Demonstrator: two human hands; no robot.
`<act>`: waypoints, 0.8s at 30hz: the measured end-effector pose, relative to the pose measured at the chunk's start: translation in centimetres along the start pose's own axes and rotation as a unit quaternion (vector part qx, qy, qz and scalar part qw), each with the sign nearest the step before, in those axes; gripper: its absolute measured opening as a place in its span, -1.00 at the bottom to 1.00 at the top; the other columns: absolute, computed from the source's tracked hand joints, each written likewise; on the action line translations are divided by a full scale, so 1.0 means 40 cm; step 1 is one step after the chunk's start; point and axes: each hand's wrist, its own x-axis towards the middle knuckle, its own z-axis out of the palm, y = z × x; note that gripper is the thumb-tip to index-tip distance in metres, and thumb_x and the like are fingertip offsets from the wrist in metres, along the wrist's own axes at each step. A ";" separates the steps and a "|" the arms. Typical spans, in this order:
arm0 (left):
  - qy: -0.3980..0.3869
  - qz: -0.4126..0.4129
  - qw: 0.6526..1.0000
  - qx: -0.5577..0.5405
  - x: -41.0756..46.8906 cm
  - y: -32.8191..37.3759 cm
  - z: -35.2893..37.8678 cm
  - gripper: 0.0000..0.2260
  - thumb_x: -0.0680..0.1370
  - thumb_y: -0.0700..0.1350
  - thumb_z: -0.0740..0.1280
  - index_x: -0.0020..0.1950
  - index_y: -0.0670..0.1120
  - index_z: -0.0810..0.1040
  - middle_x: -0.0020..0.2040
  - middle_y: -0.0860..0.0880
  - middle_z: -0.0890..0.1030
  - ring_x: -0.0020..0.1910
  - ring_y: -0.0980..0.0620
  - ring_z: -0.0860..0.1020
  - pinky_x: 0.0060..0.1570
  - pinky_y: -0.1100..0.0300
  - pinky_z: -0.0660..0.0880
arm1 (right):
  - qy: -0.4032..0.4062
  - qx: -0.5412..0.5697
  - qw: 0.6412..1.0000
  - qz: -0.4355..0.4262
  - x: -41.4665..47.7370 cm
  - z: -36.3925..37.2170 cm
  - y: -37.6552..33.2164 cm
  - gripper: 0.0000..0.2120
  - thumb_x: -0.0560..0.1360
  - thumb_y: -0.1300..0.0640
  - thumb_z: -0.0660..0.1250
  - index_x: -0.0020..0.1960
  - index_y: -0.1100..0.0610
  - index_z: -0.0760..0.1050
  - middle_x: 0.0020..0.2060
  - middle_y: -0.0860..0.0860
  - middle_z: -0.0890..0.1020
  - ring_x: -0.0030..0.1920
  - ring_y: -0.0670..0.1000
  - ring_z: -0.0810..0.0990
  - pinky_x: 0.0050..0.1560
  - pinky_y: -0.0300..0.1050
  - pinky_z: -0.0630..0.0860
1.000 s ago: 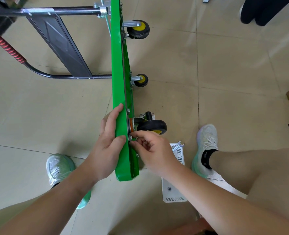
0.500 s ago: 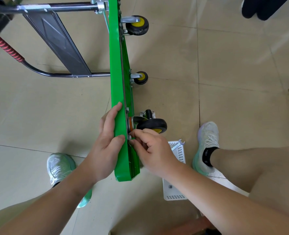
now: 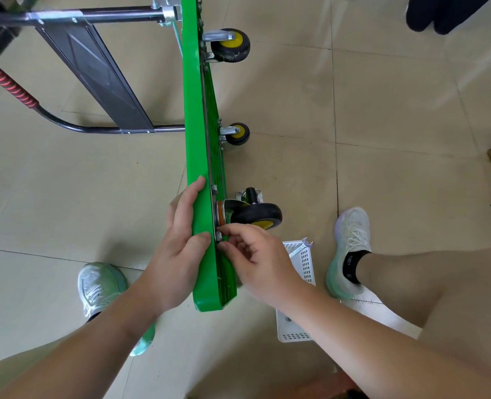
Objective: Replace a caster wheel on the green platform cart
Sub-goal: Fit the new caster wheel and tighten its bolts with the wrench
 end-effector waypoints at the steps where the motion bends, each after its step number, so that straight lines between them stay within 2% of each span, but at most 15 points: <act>1: -0.002 -0.001 1.000 -0.002 0.000 0.000 0.000 -0.32 0.50 -0.18 0.13 0.60 0.21 0.09 0.52 0.20 0.22 0.51 0.33 0.20 0.44 0.46 0.13 | 0.005 0.009 1.000 0.004 -0.001 0.002 -0.001 -0.84 0.56 0.18 0.41 0.14 0.11 0.64 -0.17 -0.08 0.60 -0.21 -0.09 0.58 -0.17 -0.31 0.50; 3: -0.004 -0.002 1.000 -0.002 0.002 0.001 0.000 -0.32 0.50 -0.17 0.13 0.60 0.22 0.09 0.51 0.22 0.22 0.51 0.31 0.20 0.46 0.45 0.12 | 0.005 0.004 1.000 -0.001 0.004 0.000 -0.005 -0.88 0.56 0.19 0.40 0.08 0.10 0.64 -0.19 -0.06 0.59 -0.21 -0.09 0.57 -0.18 -0.30 0.49; 7: -0.003 0.005 1.000 0.004 0.002 0.003 0.001 -0.32 0.50 -0.19 0.12 0.58 0.22 0.09 0.51 0.21 0.22 0.50 0.35 0.19 0.42 0.49 0.11 | -0.011 -0.038 0.999 -0.024 0.012 -0.008 -0.015 -0.94 0.58 0.20 0.36 0.00 0.12 0.62 -0.28 -0.13 0.46 -0.25 -0.12 0.47 -0.24 -0.39 0.30; 12: -0.007 -0.004 1.000 -0.004 -0.001 0.001 -0.003 -0.31 0.50 -0.18 0.12 0.60 0.22 0.08 0.52 0.22 0.21 0.51 0.31 0.20 0.45 0.46 0.12 | -0.020 -0.033 0.999 -0.022 0.013 -0.010 -0.018 -0.92 0.59 0.20 0.36 -0.05 0.12 0.62 -0.32 -0.09 0.45 -0.28 -0.09 0.45 -0.26 -0.38 0.27; 15: -0.008 -0.005 1.000 -0.001 0.000 0.002 -0.002 -0.31 0.50 -0.17 0.12 0.59 0.24 0.08 0.50 0.25 0.22 0.50 0.33 0.20 0.41 0.50 0.12 | -0.021 -0.022 0.999 -0.013 0.013 -0.008 -0.016 -0.90 0.59 0.18 0.35 -0.05 0.11 0.63 -0.32 -0.05 0.50 -0.29 -0.07 0.47 -0.28 -0.35 0.30; 20: -0.004 -0.004 1.000 -0.003 0.000 0.002 -0.003 -0.31 0.50 -0.18 0.12 0.59 0.24 0.09 0.52 0.20 0.21 0.50 0.35 0.20 0.38 0.52 0.13 | -0.019 0.006 1.000 0.015 0.012 -0.002 -0.014 -0.87 0.60 0.15 0.34 -0.06 0.10 0.65 -0.29 -0.08 0.57 -0.24 -0.09 0.52 -0.23 -0.31 0.38; 24: -0.002 0.003 1.000 -0.004 -0.001 0.000 -0.001 -0.32 0.49 -0.19 0.12 0.58 0.23 0.09 0.53 0.21 0.20 0.50 0.37 0.20 0.38 0.53 0.13 | -0.020 0.056 0.996 0.067 0.003 0.007 -0.021 -0.83 0.61 0.10 0.31 -0.03 0.09 0.66 -0.28 -0.03 0.65 -0.25 -0.05 0.59 -0.21 -0.04 0.55</act>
